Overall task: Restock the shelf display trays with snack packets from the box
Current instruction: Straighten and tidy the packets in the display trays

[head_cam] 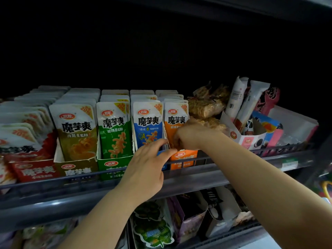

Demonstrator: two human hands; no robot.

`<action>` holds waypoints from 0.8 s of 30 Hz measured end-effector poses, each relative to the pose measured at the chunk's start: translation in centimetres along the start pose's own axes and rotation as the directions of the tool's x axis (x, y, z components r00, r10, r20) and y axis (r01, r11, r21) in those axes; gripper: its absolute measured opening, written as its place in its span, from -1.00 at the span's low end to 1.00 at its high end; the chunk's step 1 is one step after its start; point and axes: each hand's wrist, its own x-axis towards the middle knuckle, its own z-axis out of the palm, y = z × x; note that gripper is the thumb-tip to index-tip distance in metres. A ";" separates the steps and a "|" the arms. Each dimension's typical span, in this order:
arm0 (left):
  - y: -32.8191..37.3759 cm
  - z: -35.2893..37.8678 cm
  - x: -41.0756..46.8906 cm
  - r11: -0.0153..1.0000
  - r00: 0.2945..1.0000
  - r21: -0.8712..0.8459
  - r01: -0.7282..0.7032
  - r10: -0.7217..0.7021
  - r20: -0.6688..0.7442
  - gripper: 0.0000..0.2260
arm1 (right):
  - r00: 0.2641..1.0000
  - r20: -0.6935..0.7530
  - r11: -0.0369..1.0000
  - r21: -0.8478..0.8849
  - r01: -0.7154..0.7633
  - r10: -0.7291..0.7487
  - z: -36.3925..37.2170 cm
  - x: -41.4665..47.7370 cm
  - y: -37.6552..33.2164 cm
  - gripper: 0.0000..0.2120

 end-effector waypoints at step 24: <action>0.2 -0.9 0.3 0.994 0.991 -0.070 0.081 -0.073 0.111 -0.45 | 0.853 -0.512 0.930 0.355 0.098 0.105 -1.3 -1.1 2.0 -0.71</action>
